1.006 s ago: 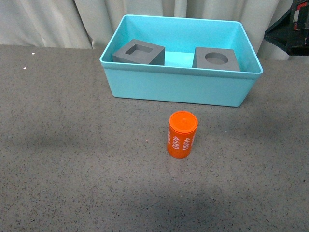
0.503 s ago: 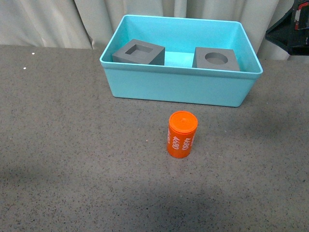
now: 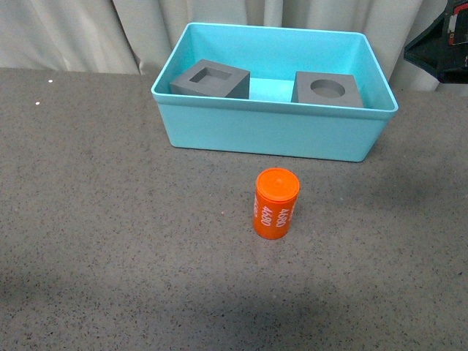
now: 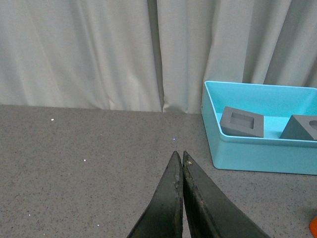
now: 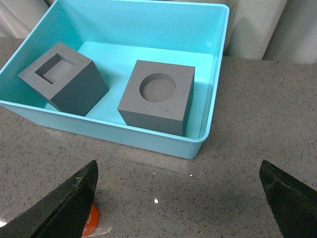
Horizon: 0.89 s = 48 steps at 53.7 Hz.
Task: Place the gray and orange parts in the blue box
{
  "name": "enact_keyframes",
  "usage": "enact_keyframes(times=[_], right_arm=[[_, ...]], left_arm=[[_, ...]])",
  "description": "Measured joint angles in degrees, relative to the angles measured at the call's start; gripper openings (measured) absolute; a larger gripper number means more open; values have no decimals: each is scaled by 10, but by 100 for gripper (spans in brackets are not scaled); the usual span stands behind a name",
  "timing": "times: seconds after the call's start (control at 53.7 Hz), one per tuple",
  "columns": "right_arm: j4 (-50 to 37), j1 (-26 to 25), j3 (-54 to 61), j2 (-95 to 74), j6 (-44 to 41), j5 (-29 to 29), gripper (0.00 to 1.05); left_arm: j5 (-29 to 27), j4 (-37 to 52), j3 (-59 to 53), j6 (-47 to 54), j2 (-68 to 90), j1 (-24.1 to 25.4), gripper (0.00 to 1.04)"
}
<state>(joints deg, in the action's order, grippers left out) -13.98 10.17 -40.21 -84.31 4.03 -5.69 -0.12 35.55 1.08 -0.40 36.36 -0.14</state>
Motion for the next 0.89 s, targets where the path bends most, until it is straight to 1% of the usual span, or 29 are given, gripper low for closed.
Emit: enact_keyframes(times=[0.186,0.894], right_arm=[[0,0,0,0,0,0,95],[0,0,0,0,0,0,95]], left_arm=[[0,-67,0,0,-72,0,4],[0,-228,0,0,-238,0,4]])
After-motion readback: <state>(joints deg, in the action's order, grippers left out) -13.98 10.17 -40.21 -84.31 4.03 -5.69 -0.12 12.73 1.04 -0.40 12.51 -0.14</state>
